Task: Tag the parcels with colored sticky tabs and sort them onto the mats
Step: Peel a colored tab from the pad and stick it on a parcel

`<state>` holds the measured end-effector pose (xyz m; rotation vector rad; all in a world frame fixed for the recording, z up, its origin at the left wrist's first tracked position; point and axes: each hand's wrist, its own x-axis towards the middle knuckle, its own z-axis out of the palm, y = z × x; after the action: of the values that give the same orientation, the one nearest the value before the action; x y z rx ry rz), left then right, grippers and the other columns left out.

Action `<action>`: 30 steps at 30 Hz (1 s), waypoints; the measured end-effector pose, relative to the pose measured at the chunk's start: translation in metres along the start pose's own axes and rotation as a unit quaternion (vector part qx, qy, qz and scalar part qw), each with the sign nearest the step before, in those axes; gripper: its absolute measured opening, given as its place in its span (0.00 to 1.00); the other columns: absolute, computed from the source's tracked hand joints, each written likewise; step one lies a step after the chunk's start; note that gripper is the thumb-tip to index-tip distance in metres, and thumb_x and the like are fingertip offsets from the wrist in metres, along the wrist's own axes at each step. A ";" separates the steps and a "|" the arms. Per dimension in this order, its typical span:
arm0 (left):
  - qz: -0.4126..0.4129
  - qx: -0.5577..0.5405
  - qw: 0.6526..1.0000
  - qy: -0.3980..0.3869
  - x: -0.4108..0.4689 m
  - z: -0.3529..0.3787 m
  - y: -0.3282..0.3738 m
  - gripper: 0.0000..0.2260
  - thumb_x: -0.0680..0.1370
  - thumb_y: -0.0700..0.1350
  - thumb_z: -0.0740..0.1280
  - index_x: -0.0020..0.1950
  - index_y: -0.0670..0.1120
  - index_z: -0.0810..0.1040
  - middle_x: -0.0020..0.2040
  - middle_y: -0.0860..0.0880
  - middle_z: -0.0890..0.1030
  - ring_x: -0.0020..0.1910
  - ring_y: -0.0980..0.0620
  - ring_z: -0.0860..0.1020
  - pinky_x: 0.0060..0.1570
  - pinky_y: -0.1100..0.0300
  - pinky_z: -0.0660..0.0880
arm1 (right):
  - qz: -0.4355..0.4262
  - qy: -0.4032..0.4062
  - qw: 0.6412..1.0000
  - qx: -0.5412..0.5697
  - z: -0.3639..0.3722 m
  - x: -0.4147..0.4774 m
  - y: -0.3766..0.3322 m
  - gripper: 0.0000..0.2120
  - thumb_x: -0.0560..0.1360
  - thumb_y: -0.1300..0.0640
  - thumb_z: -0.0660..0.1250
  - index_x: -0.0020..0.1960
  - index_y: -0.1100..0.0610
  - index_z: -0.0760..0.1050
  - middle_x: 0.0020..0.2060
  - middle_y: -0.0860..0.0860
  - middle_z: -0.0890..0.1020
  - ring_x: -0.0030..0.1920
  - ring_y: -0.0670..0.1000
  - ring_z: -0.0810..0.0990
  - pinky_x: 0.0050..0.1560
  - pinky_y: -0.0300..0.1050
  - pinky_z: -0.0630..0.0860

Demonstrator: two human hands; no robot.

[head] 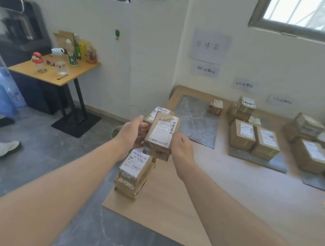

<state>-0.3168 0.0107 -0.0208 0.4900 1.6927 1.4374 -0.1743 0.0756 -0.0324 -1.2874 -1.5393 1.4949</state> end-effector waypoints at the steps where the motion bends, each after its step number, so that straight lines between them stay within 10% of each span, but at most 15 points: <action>1: 0.002 -0.001 1.000 -0.008 -0.002 0.007 0.004 0.21 0.84 0.56 0.54 0.53 0.44 0.81 0.35 0.52 0.86 0.36 0.52 0.82 0.45 0.54 0.79 | -0.002 0.012 1.000 0.001 -0.008 -0.002 -0.003 0.16 0.82 0.56 0.55 0.36 0.48 0.68 0.34 0.44 0.74 0.35 0.46 0.69 0.34 0.41 0.65; 7: -0.010 0.014 0.997 -0.072 -0.017 0.058 0.016 0.22 0.83 0.60 0.55 0.58 0.44 0.79 0.44 0.46 0.87 0.48 0.42 0.84 0.59 0.43 0.78 | -0.003 0.069 0.998 -0.002 -0.064 -0.012 -0.007 0.16 0.83 0.53 0.55 0.38 0.52 0.72 0.39 0.47 0.79 0.37 0.46 0.73 0.36 0.43 0.67; 13: -0.024 0.025 0.995 -0.093 -0.029 0.127 0.014 0.25 0.81 0.62 0.58 0.58 0.42 0.79 0.52 0.41 0.85 0.47 0.42 0.84 0.46 0.50 0.82 | -0.004 0.100 0.995 0.014 -0.130 -0.007 0.013 0.15 0.81 0.53 0.55 0.42 0.52 0.77 0.44 0.50 0.83 0.44 0.51 0.79 0.41 0.46 0.72; 24: -0.055 0.055 0.990 -0.120 -0.051 0.302 -0.027 0.25 0.84 0.59 0.53 0.56 0.41 0.80 0.49 0.43 0.85 0.47 0.43 0.82 0.57 0.47 0.79 | 0.033 0.108 0.993 0.030 -0.293 0.017 0.069 0.19 0.79 0.49 0.54 0.60 0.48 0.81 0.52 0.46 0.84 0.52 0.48 0.82 0.49 0.49 0.82; 30: -0.075 0.057 0.987 -0.133 -0.062 0.402 -0.055 0.24 0.84 0.59 0.54 0.59 0.41 0.80 0.59 0.41 0.82 0.56 0.40 0.81 0.53 0.48 0.80 | 0.040 0.111 0.993 0.012 -0.397 0.028 0.103 0.15 0.80 0.53 0.54 0.48 0.50 0.80 0.47 0.48 0.84 0.51 0.51 0.81 0.46 0.49 0.76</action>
<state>0.0486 0.1950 -0.0467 0.5774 1.5658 1.1185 0.2047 0.2302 -0.0743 -1.4621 -1.3366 1.3634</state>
